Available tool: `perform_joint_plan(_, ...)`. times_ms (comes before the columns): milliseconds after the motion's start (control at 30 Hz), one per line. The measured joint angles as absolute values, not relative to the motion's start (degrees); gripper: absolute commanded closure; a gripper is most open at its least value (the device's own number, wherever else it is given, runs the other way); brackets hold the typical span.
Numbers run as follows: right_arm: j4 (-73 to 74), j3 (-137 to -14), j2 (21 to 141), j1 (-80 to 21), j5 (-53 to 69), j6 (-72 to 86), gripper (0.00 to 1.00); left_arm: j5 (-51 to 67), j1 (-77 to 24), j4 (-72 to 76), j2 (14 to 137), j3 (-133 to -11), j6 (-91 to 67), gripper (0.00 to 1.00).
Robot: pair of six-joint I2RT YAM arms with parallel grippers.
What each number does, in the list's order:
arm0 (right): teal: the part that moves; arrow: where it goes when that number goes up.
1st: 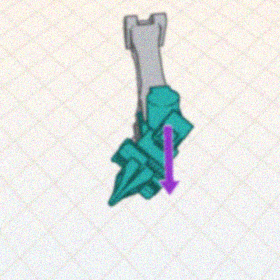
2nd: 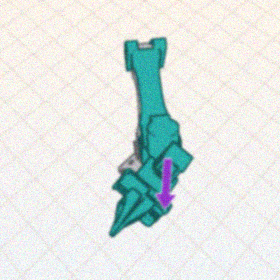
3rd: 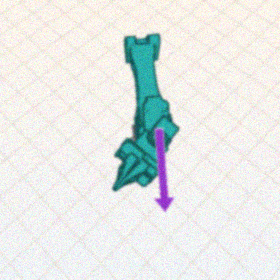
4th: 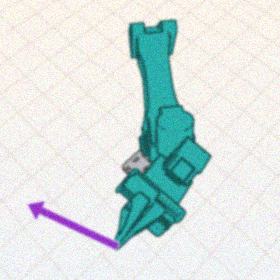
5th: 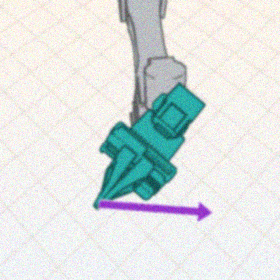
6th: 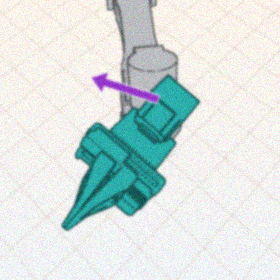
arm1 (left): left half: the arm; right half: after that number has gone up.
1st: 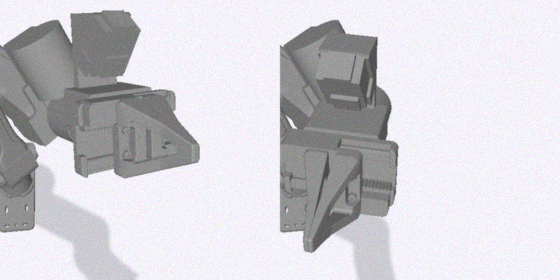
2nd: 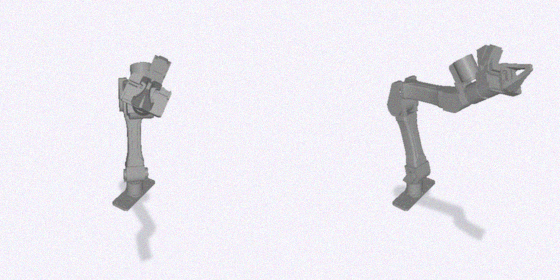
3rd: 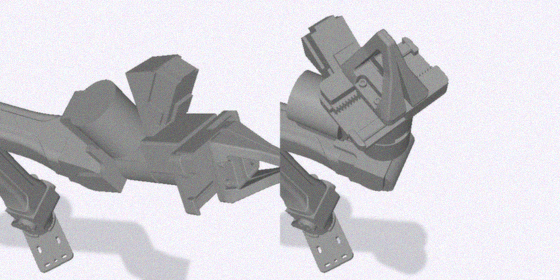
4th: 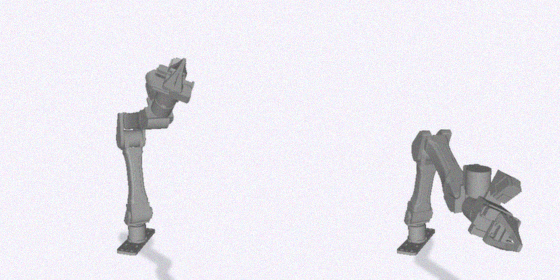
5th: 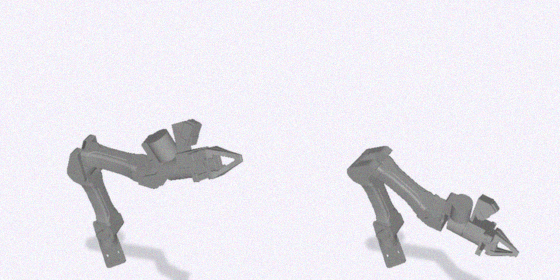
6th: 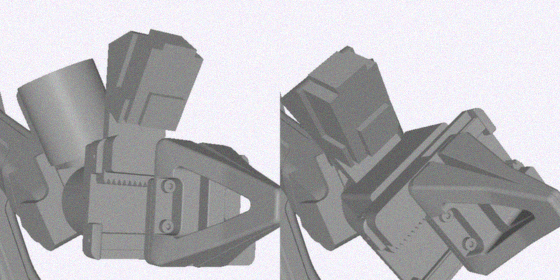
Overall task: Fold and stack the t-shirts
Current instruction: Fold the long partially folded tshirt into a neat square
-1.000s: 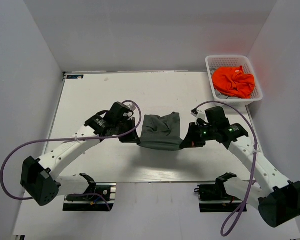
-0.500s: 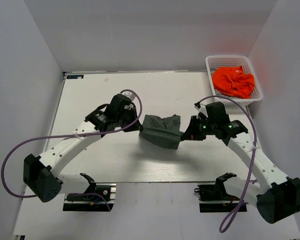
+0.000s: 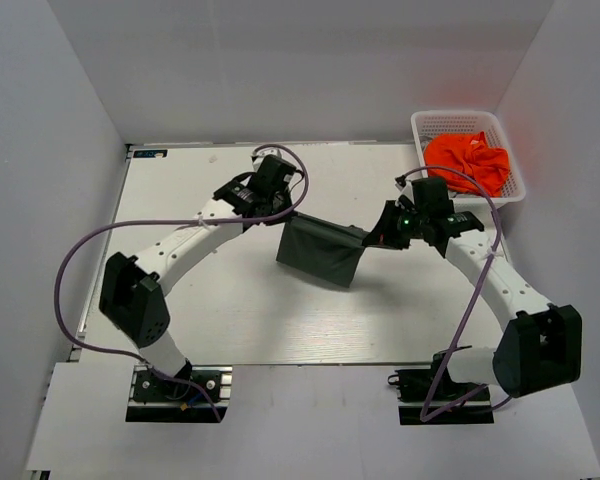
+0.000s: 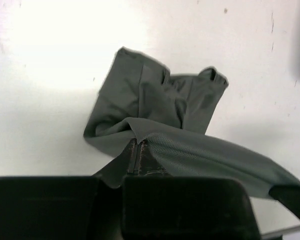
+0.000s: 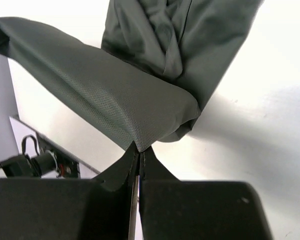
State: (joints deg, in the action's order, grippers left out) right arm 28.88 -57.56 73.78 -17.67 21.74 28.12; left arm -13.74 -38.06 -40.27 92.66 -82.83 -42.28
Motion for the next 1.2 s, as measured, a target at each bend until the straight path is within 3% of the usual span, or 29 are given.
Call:
perform_joint_plan(367,25.6,-61.0,82.2,-13.5,21.8,28.1,1.00,-16.4,-36.2,-43.0,108.9,-96.9,-42.3,1.00)
perform_joint_plan(900,19.7,-71.2,102.8,-10.5,27.1,27.4,1.00,-15.6,-31.8,-42.3,123.0,-105.8,-41.5,1.00)
perform_joint_plan(967,18.6,-72.3,104.9,-10.5,27.4,26.7,0.96,-15.4,-31.4,-41.7,124.2,-105.8,-41.3,0.86)
perform_joint_plan(1000,18.1,-73.0,106.0,-10.4,27.8,26.4,0.67,-15.2,-31.2,-41.3,124.7,-105.8,-41.1,0.76)
perform_joint_plan(1033,17.8,-73.8,107.3,-10.3,28.3,26.3,0.33,-15.2,-31.0,-41.0,125.2,-105.8,-40.9,0.43)
perform_joint_plan(1067,17.5,-74.8,108.6,-10.2,28.4,25.9,0.10,-15.4,-30.7,-40.8,125.5,-105.8,-40.5,0.27)
perform_joint_plan(1133,17.8,-77.4,111.1,-9.6,28.7,24.6,0.10,-15.6,-29.7,-40.4,125.8,-105.8,-40.2,0.00)
perform_joint_plan(1200,17.8,-79.3,112.4,-9.4,29.2,23.8,0.10,-15.6,-28.7,-39.7,125.9,-105.8,-40.1,0.00)
